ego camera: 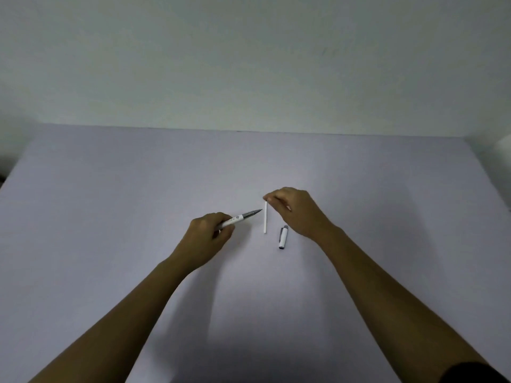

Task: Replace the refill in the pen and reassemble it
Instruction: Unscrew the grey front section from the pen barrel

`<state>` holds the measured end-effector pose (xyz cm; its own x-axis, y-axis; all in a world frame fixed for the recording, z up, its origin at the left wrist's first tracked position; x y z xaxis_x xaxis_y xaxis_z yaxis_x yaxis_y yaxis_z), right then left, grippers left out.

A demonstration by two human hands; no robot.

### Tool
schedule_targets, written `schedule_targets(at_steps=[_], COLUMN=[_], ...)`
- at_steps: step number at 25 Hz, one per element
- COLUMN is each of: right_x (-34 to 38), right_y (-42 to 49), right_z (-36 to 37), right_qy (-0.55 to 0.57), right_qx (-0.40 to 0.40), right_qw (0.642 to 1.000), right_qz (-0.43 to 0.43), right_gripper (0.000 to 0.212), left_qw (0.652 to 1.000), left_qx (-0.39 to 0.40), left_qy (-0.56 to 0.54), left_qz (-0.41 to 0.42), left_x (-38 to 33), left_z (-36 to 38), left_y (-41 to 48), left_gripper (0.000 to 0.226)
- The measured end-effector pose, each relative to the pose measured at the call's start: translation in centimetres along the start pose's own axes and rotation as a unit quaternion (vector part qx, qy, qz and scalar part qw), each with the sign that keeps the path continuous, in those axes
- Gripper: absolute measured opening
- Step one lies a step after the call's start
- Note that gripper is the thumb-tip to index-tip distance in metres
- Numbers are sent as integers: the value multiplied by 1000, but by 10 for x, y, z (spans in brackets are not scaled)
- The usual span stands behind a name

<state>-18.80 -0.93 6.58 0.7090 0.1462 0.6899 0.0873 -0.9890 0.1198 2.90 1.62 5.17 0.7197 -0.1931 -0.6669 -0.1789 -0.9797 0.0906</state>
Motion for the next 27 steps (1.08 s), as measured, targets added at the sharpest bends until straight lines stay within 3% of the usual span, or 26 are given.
schedule_targets(at_steps=[3,7,9,13,19,23,25,27], right_x=[30,49,54,60,62,66,66,68], right_y=[0,-5,-8,-14,-26,-27,-28,-31], right_z=[-2,-1,-5,-15,-22,-29,-32,-30], right_qy=[-69,-103,-75,-14,20,57,90,111], right_qx=[143,242,225,140,152,133,127,130], right_qw=[987,965,971,984,987,989,988,984], right_qz=[-25,-17,-20,-105,47,-18,-13,52], right_gripper=[36,36,31,11,40,8,16,24], left_qw=[997,981,977,980,965,960,959,958], left_qx=[-6,-42,-60,-73,-112,-120,-128,-132], left_qy=[3,57,57,13,52,58,65,69], left_qz=[73,180,198,185,232,248,243,245], left_x=[-10,-20,-23,-28,-33,-37,-38,-39], left_z=[-10,-19,-24,-29,-35,-35,-36,-38], left_y=[-3,-12,-17,-21,-25,-30,-32,-32], left_gripper=[8,30,37,40,49,41,33,27])
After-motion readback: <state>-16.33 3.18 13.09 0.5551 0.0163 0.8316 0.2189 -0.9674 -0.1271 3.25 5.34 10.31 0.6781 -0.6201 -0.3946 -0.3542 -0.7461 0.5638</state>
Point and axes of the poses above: each hand's wrist, its own y-axis towards the middle knuckle, its own z-axis out of the palm, x = y × z, the point moved 2 cm from there along y, towards the middle knuckle, and after that the axes turned 11 degrees about -x, right-handed, at the moved point
